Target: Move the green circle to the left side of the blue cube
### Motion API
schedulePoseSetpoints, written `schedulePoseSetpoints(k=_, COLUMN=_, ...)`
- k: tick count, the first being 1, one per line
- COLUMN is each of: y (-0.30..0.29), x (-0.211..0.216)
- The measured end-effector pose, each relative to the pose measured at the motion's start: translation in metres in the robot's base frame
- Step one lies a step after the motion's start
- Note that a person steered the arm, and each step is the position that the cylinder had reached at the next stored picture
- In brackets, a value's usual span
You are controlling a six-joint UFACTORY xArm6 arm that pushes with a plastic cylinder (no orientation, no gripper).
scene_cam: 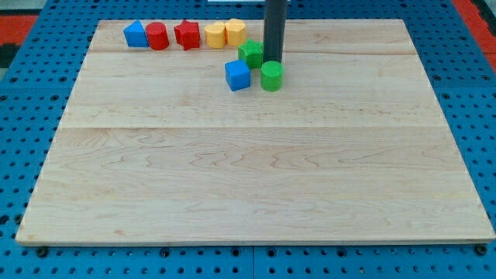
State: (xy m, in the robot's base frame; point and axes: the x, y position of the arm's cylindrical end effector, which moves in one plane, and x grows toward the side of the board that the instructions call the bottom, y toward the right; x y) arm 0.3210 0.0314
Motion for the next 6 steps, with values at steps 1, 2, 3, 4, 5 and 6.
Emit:
schedulePoseSetpoints(k=1, y=0.000, x=0.044)
schedulePoseSetpoints(k=2, y=0.020, x=0.061)
schedulePoseSetpoints(k=3, y=0.050, x=0.092)
schedulePoseSetpoints(k=4, y=0.010, x=0.107)
schedulePoseSetpoints(k=5, y=-0.067, x=0.087)
schedulePoseSetpoints(k=6, y=-0.087, x=0.096)
